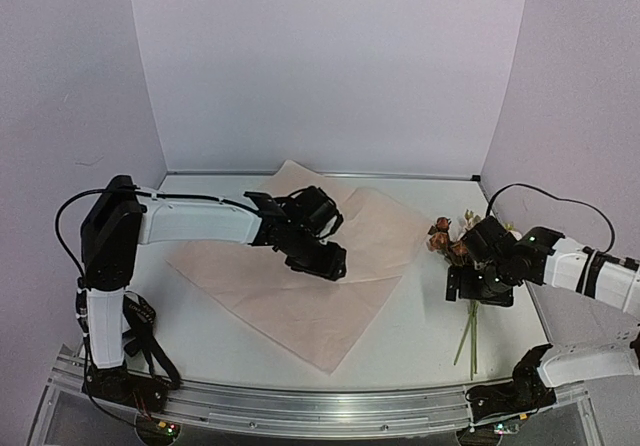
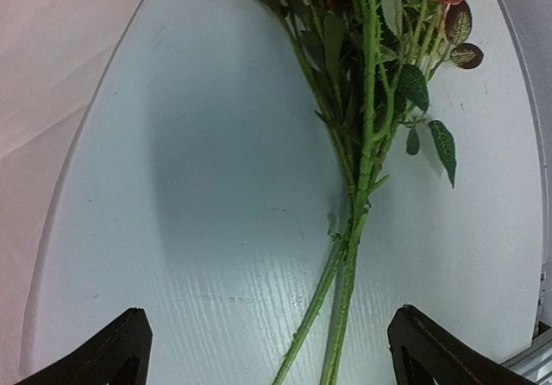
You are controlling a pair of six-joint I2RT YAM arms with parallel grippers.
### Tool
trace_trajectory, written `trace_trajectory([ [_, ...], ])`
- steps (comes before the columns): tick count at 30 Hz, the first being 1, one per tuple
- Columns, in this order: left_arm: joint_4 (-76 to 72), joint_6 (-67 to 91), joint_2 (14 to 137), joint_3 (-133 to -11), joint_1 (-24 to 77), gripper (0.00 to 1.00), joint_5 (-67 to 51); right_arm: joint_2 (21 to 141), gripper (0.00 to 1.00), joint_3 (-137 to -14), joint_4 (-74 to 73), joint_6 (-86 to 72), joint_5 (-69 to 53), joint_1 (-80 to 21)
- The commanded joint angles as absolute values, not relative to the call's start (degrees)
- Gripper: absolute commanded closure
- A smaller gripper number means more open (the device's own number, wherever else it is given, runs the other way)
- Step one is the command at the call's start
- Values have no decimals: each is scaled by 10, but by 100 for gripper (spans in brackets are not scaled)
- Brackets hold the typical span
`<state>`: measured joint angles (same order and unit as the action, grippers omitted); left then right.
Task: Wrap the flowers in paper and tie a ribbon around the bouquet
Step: Adjust the flattened wrapping paper at the center of the board.
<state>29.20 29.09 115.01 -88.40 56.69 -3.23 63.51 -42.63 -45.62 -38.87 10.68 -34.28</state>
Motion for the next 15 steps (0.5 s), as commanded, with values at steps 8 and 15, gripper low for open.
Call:
trace_trajectory([
  [8,278,220,1206,-894,619,36,-56,688,2,-420,-427,-324,6,-211],
  [15,270,219,1194,-829,626,37,-52,719,2,-404,-391,-321,-36,-172],
])
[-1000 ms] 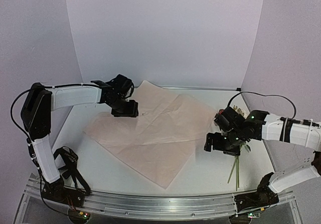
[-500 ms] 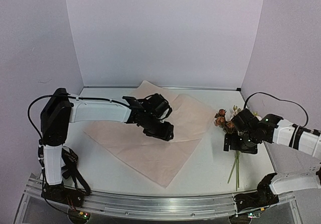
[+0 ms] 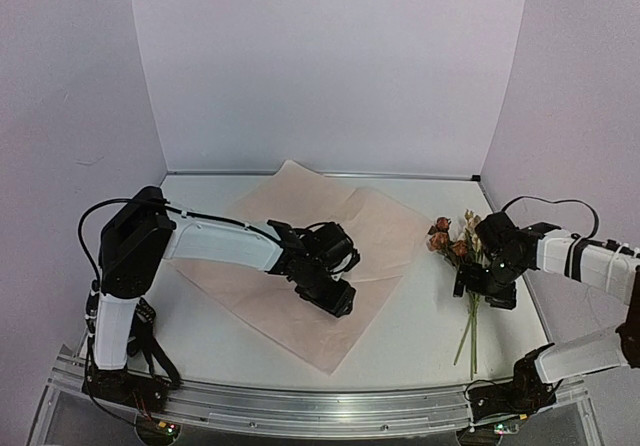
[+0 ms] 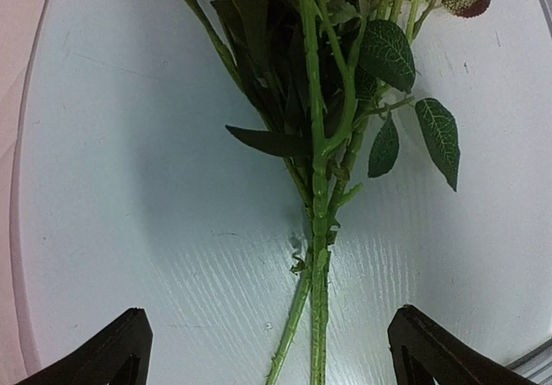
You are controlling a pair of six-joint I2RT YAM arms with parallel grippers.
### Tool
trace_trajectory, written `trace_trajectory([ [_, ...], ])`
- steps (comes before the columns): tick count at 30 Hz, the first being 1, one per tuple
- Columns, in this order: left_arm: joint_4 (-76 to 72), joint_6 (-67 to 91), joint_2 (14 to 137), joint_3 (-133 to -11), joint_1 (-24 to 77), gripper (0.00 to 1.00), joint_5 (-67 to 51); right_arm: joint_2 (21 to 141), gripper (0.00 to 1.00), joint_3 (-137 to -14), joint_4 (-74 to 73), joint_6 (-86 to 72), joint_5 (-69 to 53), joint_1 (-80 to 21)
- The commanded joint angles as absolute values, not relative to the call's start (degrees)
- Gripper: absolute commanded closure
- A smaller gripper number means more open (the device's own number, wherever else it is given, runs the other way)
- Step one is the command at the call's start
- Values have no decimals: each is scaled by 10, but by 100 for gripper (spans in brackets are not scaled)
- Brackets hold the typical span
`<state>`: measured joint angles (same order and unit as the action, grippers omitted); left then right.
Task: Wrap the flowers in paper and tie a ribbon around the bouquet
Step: Adjust the flattened wrapping paper at the center of the board.
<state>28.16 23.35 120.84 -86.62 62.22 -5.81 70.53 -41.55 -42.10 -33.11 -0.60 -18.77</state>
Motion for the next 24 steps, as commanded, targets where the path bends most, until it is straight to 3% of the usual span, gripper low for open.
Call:
trace_trajectory([
  [1,265,219,1189,-815,627,37,-56,723,2,-401,-383,-320,-41,-166],
  [11,231,220,1119,-677,629,38,-72,755,2,-391,-362,-314,-60,-143],
  [16,229,215,1109,-667,629,40,-71,783,2,-402,-360,-306,-57,-141],
  [24,256,221,1075,-695,629,37,-31,830,24,-427,-358,-288,-83,-108],
])
